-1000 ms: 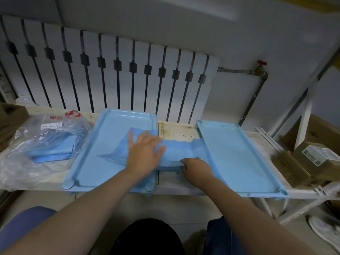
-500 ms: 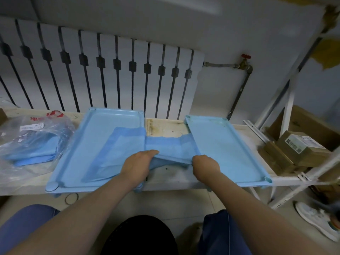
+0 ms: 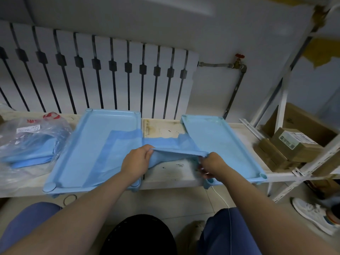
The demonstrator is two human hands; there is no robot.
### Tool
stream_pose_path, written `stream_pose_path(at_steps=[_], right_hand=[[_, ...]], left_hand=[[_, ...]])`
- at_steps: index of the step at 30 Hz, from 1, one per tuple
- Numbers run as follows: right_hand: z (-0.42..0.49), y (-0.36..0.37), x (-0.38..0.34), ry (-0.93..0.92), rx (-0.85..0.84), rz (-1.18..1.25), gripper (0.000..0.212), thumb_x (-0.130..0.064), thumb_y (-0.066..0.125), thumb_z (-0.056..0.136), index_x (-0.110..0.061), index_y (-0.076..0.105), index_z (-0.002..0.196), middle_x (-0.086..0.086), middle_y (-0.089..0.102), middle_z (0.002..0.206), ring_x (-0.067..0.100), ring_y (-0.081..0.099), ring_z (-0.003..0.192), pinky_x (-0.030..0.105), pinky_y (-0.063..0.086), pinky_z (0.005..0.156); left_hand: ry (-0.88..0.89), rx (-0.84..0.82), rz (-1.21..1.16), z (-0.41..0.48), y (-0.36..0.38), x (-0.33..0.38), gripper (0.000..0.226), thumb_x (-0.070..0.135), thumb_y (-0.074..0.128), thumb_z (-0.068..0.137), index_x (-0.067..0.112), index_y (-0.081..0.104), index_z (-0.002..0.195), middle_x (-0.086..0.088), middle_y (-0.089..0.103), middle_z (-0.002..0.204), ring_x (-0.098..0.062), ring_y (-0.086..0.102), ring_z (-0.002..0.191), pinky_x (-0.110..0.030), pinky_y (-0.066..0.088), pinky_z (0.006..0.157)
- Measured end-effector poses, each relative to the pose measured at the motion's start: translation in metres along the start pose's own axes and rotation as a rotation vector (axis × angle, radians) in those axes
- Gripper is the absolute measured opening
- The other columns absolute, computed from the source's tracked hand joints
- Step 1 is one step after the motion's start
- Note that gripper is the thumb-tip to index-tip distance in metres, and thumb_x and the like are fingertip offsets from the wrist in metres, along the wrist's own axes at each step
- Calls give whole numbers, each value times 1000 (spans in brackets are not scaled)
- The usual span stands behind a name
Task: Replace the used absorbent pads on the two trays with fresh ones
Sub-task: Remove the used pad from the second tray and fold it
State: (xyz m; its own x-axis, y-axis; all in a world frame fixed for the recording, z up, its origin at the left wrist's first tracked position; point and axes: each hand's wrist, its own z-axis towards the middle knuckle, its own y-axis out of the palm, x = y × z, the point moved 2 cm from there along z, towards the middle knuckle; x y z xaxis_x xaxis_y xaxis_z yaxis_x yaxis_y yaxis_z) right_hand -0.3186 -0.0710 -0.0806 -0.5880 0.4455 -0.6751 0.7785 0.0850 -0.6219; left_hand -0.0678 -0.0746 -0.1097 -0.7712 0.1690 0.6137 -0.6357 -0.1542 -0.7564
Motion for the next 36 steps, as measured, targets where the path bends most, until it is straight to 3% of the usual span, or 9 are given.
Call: stream_pose_path(at_steps=[3, 5, 9, 12, 15, 20, 25, 28, 36], right_hand=[[-18, 14, -13, 1, -420, 386, 39, -37, 61, 90, -10, 50, 116, 14, 60, 119, 26, 68, 97, 36, 59, 68], [-19, 22, -23, 35, -459, 532, 51, -43, 65, 85, -11, 48, 122, 16, 55, 123, 32, 64, 105, 43, 59, 72], [-7, 34, -35, 155, -209, 689, 37, -27, 49, 97, 0, 51, 123, 23, 63, 108, 40, 67, 89, 50, 58, 71], [0, 37, -36, 18, -44, 469, 38, -14, 30, 97, -7, 55, 125, 19, 64, 115, 38, 64, 99, 49, 57, 80], [7, 28, -41, -324, 77, 76, 40, -8, 34, 92, -14, 53, 127, 9, 62, 115, 26, 58, 98, 38, 54, 78], [22, -6, -69, -571, 336, 105, 22, -12, 38, 100, -9, 57, 110, 5, 59, 91, 19, 53, 83, 27, 38, 70], [66, -30, -70, -436, 501, 267, 30, -12, 37, 98, -14, 55, 121, 1, 56, 94, 20, 51, 89, 33, 44, 81], [96, -31, -64, -296, 425, 261, 27, -12, 39, 94, -16, 52, 118, -3, 53, 88, 23, 50, 93, 35, 44, 84], [109, 3, -26, -39, 181, -75, 77, -29, 57, 80, -11, 22, 146, 17, 51, 129, 39, 54, 112, 52, 53, 87]], left_hand=[[-16, 16, -32, 2, -1, 6, 30, 37, 40, 100, 24, 66, 109, 3, 70, 97, -19, 62, 91, -35, 50, 78], [61, -78, -77, -1, 1, 12, 26, 37, 45, 98, 29, 68, 91, 9, 69, 86, -13, 61, 81, -34, 51, 75], [182, -406, -36, -13, 16, 32, 30, 41, 50, 96, 28, 62, 71, 6, 64, 76, -12, 59, 75, -32, 48, 73], [-30, -592, -303, -13, 22, 41, 39, 47, 43, 97, 20, 70, 99, 4, 73, 95, -15, 68, 82, -27, 54, 63], [-153, -454, -429, -5, 21, 33, 31, 40, 42, 99, 23, 68, 104, 8, 73, 94, -12, 68, 77, -22, 52, 58], [-169, -102, -57, 28, 17, 7, 27, 30, 46, 95, 34, 63, 117, 12, 68, 108, -14, 60, 107, -30, 49, 89], [-203, -51, 154, 53, 20, 3, 35, 28, 49, 93, 27, 53, 127, -4, 51, 124, -25, 42, 121, -35, 43, 92], [-207, -62, 264, 66, 27, 2, 40, 25, 48, 93, 23, 46, 133, -8, 45, 130, -27, 38, 122, -34, 38, 96], [-149, -290, 277, 96, 66, -14, 59, 34, 52, 93, 16, 30, 144, -12, 24, 150, -30, 15, 141, -36, 19, 115]])
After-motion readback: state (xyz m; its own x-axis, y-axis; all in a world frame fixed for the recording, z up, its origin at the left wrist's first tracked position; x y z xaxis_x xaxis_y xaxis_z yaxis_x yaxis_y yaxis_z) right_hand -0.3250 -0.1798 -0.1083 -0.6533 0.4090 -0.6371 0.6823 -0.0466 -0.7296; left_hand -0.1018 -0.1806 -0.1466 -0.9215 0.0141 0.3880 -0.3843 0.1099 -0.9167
